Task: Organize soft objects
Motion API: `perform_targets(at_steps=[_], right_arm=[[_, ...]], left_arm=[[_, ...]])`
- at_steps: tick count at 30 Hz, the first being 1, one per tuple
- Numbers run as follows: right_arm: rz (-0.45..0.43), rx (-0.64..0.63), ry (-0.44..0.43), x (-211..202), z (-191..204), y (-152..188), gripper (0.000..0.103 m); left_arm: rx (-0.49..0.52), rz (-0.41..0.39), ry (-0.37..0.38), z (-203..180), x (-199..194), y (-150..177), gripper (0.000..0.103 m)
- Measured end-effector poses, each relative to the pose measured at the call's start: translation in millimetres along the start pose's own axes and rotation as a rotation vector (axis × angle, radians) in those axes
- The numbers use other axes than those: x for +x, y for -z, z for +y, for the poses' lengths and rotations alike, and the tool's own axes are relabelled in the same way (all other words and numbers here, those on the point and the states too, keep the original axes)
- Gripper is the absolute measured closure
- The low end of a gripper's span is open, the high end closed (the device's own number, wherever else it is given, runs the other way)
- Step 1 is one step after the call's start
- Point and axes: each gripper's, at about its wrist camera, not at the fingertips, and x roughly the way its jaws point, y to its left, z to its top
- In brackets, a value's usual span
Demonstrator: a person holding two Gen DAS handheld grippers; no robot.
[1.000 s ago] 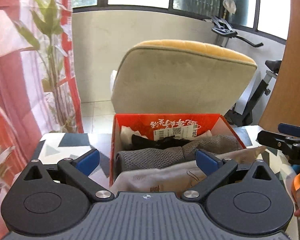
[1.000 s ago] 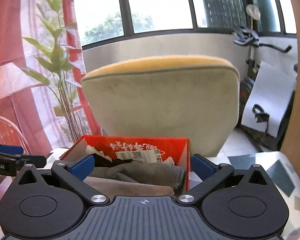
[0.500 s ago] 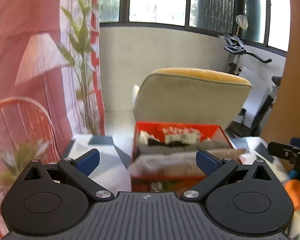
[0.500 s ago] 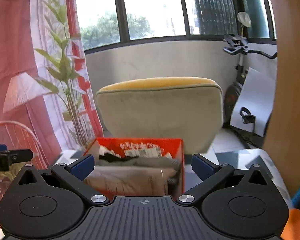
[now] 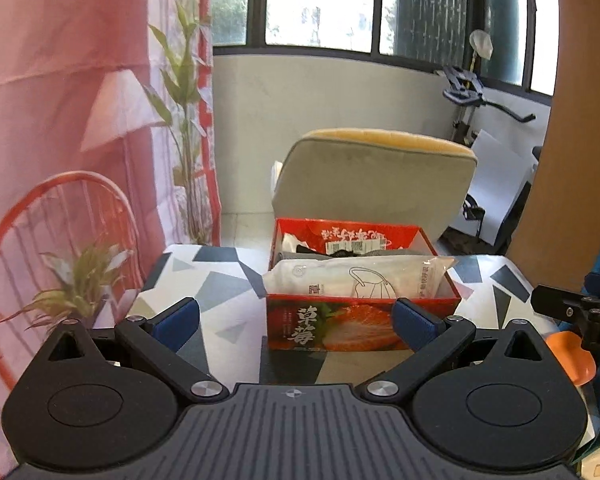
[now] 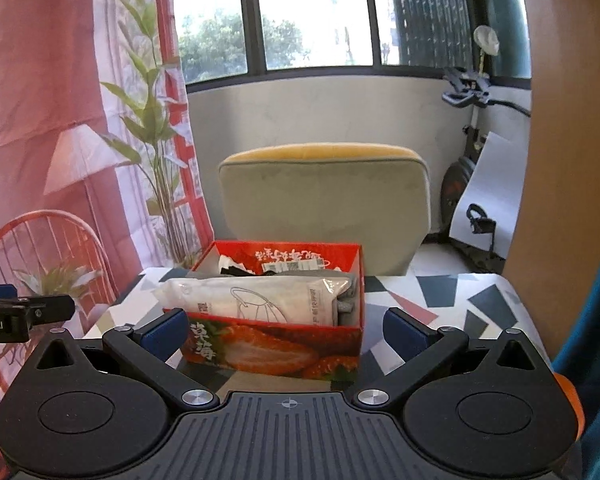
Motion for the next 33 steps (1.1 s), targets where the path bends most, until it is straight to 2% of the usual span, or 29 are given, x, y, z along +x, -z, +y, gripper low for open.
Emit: perform_targets(at_steps=[6, 11, 17, 22, 33], right_arm=[[-0.061, -0.022, 0.031, -51.4, 10.3, 7.6, 0.000], [-0.108, -0.028, 0.060, -91.0, 13.7, 12.2, 0.000], [-0.158, -0.035, 0.070, -127.8, 17.3, 14.0, 0.000], [-0.179, -0.049, 0.083, -139.5, 17.7, 12.2, 0.000], [-0.159, -0.035, 0.089, -139.3, 15.4, 11.7, 0.000]], left_arm=[[0.054, -0.085, -0.065, -15.2, -51.9, 11.9, 0.000], [0.052, -0.126, -0.047, -19.2, -87.5, 11.3, 0.000], [0.043, -0.161, -0.035, -25.2, -108.1, 13.0, 0.000], [0.046, -0.165, -0.057, -28.8, -109.8, 14.5, 0.000], [0.025, -0.178, -0.084, -24.3, -113.6, 14.5, 0.000]])
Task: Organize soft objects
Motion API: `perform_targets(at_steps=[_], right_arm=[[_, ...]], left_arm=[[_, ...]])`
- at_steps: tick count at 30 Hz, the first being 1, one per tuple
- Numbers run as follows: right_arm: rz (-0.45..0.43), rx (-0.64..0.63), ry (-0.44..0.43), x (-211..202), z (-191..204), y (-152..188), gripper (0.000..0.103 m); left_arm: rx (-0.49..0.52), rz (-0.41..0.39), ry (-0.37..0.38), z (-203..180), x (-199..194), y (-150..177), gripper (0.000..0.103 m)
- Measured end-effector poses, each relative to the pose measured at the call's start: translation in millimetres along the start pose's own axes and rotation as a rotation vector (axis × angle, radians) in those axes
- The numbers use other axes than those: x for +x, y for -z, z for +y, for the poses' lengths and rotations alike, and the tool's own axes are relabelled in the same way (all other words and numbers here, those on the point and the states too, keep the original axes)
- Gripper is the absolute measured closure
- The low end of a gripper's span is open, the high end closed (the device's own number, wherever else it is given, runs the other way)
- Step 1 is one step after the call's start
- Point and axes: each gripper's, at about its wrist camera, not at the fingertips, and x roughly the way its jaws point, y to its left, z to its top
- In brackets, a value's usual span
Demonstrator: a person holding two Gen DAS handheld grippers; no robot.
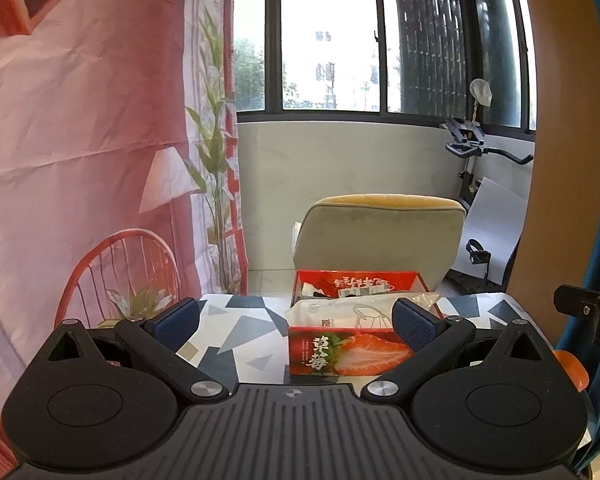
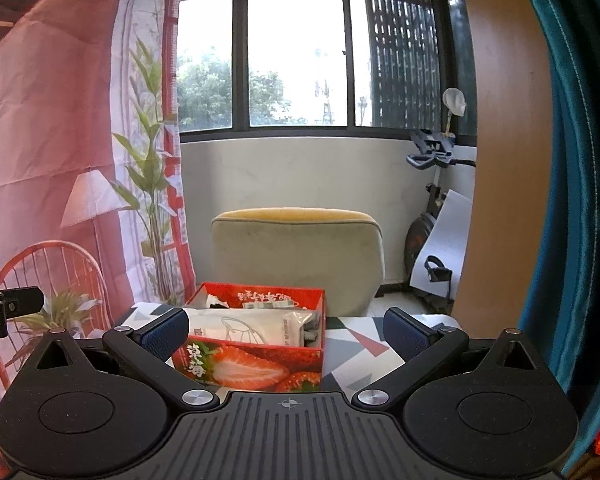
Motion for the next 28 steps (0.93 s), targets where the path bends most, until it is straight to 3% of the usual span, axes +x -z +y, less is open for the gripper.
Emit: perform_targets(at_steps=[28], right_arm=[[0.046, 0.007, 0.024, 14.5, 0.2, 3.6, 0.000]], left_arm=[[-0.013, 0.009, -0.011, 0.5, 0.8, -0.9, 0.000]])
